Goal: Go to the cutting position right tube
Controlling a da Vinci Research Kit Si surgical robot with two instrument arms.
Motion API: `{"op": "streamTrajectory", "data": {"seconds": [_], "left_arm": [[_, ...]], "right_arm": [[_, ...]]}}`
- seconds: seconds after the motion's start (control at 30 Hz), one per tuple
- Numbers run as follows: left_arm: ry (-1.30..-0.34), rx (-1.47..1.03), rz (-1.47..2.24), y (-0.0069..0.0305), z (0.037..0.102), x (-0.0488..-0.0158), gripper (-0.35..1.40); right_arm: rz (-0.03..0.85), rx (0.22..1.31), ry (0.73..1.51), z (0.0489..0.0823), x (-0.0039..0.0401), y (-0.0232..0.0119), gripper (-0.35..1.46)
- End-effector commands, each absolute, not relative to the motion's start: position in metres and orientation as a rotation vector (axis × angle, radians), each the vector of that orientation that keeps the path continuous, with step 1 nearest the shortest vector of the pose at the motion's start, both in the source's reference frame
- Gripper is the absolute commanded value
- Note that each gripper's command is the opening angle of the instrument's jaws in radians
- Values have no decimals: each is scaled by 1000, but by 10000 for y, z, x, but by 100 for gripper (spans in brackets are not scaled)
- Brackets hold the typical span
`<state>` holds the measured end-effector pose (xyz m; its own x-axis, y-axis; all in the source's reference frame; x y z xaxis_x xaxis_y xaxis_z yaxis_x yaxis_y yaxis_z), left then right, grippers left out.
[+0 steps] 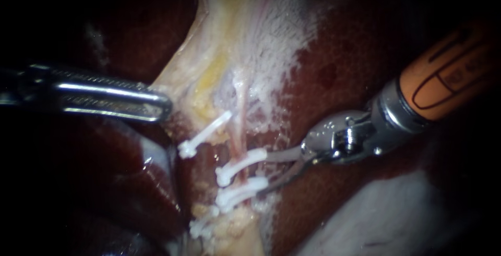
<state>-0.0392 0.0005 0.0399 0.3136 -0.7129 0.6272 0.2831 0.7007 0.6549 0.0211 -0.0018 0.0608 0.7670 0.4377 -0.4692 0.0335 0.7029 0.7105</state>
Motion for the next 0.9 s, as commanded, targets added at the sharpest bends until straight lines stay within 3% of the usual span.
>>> {"op": "streamTrajectory", "data": {"seconds": [0.03,0.3,0.9], "left_arm": [[-1062,473,-689,5,399,-392,-35],[-1062,473,-689,4,399,-392,-35],[-1061,472,-690,5,399,-394,-35]], "right_arm": [[247,770,677,610,212,-18,33],[245,795,718,612,222,-17,11],[211,828,768,619,243,-18,13]]}}
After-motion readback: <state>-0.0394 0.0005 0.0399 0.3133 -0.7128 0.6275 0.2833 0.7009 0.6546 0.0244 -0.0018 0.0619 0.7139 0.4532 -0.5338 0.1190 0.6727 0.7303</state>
